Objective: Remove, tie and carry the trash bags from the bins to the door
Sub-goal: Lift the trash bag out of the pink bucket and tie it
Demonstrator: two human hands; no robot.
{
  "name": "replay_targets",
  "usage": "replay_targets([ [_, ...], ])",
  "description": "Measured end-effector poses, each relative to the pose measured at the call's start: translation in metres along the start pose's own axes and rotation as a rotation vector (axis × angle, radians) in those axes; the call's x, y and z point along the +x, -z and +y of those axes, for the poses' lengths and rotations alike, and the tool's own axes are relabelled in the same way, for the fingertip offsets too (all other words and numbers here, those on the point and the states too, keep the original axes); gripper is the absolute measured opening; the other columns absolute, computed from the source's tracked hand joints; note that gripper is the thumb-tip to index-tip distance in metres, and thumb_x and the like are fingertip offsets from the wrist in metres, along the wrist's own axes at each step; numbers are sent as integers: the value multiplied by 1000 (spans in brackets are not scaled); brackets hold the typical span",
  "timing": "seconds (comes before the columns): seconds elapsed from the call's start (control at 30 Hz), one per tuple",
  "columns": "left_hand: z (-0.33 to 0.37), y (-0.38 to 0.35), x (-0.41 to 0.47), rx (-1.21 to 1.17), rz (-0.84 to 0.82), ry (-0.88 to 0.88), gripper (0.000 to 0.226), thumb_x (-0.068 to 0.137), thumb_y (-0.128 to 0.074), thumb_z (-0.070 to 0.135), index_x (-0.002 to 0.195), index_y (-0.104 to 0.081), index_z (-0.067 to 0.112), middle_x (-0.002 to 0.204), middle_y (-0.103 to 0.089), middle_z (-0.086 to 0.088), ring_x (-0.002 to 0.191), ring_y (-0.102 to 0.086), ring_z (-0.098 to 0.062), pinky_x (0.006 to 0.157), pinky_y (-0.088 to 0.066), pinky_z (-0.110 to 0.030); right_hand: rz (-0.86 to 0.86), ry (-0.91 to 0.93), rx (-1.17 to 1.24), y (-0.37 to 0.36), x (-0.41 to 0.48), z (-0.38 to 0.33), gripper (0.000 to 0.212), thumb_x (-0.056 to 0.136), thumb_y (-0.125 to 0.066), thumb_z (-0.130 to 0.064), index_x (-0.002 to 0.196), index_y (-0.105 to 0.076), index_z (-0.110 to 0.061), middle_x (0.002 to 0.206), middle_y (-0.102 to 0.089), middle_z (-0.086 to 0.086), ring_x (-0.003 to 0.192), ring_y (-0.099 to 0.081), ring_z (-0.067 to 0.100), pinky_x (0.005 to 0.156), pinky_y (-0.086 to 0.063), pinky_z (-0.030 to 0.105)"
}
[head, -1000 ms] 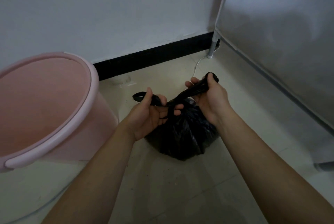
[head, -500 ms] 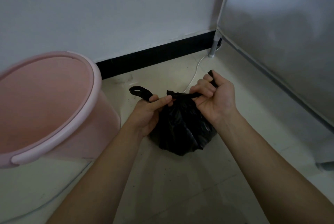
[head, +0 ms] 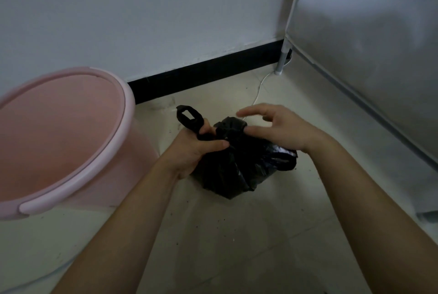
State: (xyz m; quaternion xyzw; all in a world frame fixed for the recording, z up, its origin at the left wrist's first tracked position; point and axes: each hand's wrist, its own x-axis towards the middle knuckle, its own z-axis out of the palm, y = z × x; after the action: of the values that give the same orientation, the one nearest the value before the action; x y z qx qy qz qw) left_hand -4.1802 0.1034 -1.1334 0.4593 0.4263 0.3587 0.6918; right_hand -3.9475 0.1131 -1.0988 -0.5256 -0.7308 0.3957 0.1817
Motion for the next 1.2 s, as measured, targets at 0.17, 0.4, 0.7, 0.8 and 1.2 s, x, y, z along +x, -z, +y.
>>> replay_targets([
  [0.17, 1, -1, -2, 65, 43, -47, 51, 78, -63, -21, 70, -31, 18, 79, -61, -8, 80, -65, -23, 77, -56, -33, -171, -7, 43, -23, 2, 7, 37, 93, -66, -28, 129, -59, -35, 115, -65, -19, 102, -60, -6, 90, -47, 13],
  [0.4, -10, -14, 8, 250, 468, -161, 47, 69, -65, -8, 56, -38, 28, 59, -43, 7, 57, -45, -9, 61, -43, -28, -186, 3, 155, -33, -3, 19, 42, 88, -68, -1, 127, -61, -18, 118, -69, -4, 111, -65, 7, 100, -48, 26],
  [0.7, -6, -22, 6, 176, 530, 79, 13, 86, -62, 3, 93, -62, 14, 77, -67, -9, 66, -65, -18, 56, -50, -28, -93, -25, 267, -33, -1, 14, 25, 95, -63, -16, 119, -68, -23, 109, -73, -7, 102, -68, 7, 98, -52, 32],
  [0.8, -1, -18, 4, -205, 363, 219, 21, 90, -59, -1, 97, -70, 15, 78, -67, -5, 61, -63, -12, 54, -48, -25, -71, -17, 299, -32, -1, 14, 25, 96, -63, -16, 120, -67, -19, 111, -72, -4, 104, -67, 9, 99, -52, 32],
  [1.2, -10, -27, 1, -559, 397, 85, 31, 81, -73, 2, 111, -70, 10, 95, -75, -10, 88, -73, -24, 79, -59, -36, -7, -17, 273, -37, -2, 12, 31, 85, -76, -15, 115, -72, -22, 105, -74, -9, 97, -68, 2, 94, -51, 22],
])
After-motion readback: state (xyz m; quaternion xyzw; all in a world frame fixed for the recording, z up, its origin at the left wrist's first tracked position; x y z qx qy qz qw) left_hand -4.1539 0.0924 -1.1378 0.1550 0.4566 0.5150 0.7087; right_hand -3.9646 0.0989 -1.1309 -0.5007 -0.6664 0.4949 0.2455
